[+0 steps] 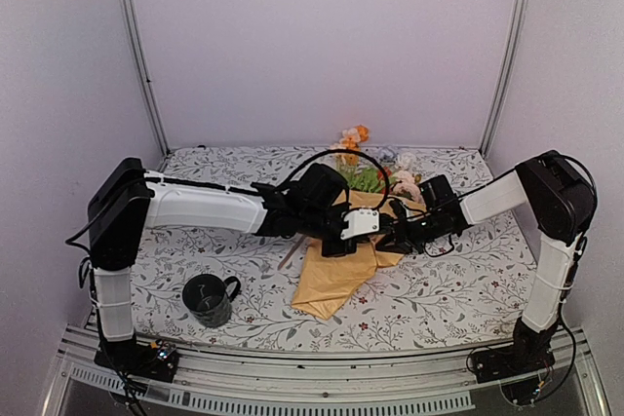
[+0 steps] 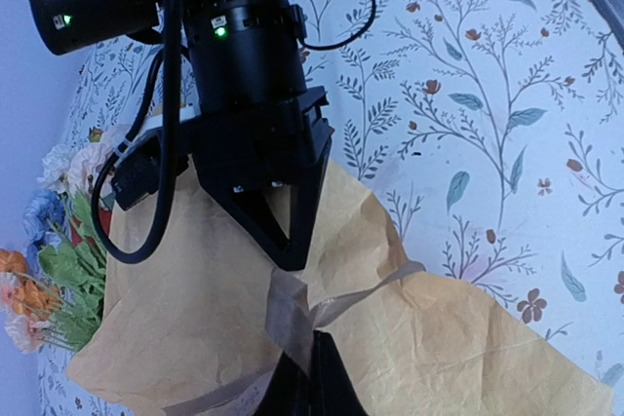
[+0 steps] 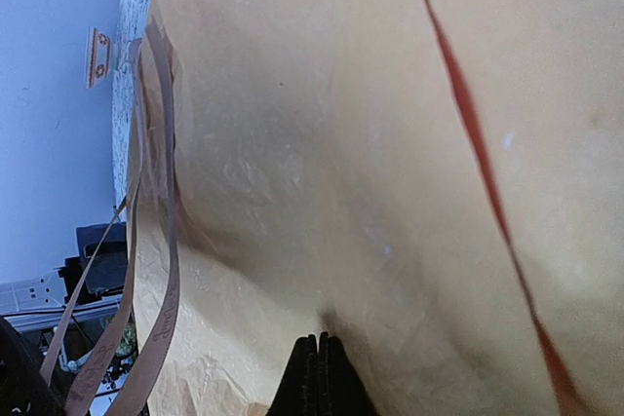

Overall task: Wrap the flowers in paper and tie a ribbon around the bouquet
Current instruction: Cross the ribbon over the folded bouquet.

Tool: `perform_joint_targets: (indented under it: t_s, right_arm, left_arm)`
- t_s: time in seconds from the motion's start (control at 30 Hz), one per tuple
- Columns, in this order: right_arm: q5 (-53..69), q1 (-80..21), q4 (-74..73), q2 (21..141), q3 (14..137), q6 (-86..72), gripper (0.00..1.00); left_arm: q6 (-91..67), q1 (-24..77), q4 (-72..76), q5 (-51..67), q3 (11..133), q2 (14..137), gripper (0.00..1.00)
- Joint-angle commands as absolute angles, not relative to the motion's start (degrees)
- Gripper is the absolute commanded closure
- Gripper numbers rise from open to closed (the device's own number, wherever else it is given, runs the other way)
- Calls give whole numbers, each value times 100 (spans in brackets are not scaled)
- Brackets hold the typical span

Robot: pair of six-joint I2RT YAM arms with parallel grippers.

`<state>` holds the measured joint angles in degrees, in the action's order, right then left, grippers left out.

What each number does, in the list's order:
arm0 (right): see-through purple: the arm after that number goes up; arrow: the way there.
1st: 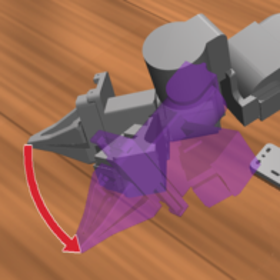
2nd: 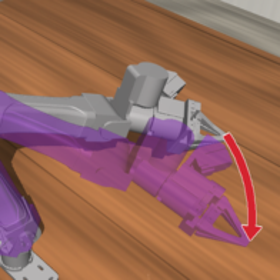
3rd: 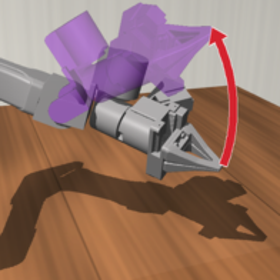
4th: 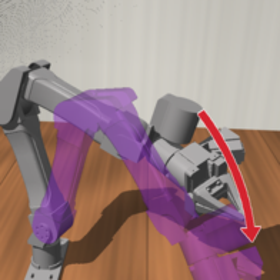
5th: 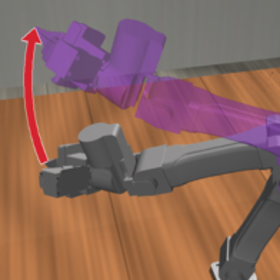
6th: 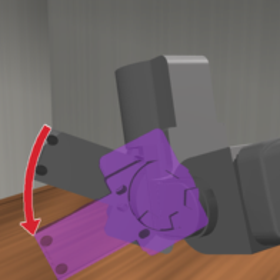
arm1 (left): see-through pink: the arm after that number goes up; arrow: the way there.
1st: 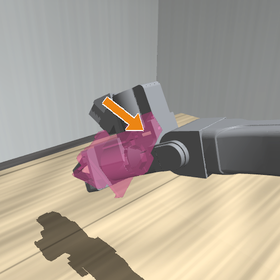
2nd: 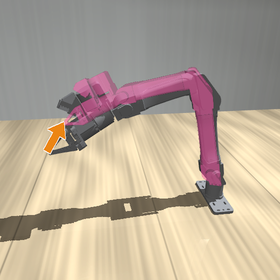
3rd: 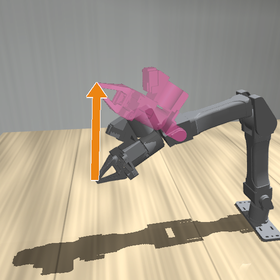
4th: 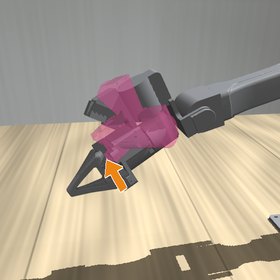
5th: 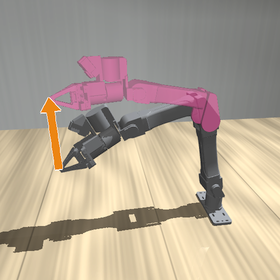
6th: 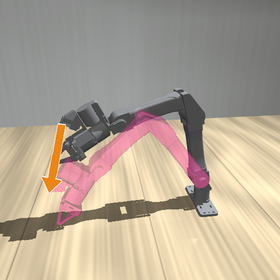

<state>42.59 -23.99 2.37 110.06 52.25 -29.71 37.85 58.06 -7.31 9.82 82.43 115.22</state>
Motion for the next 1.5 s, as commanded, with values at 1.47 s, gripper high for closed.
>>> perform_joint_targets:
  t_s: [1.47]
  right_arm:
    - [6290,-2839,-52,11133,5702,-2028,100]
  left_arm:
    - [3140,5370,543,492,8497,12303,100]
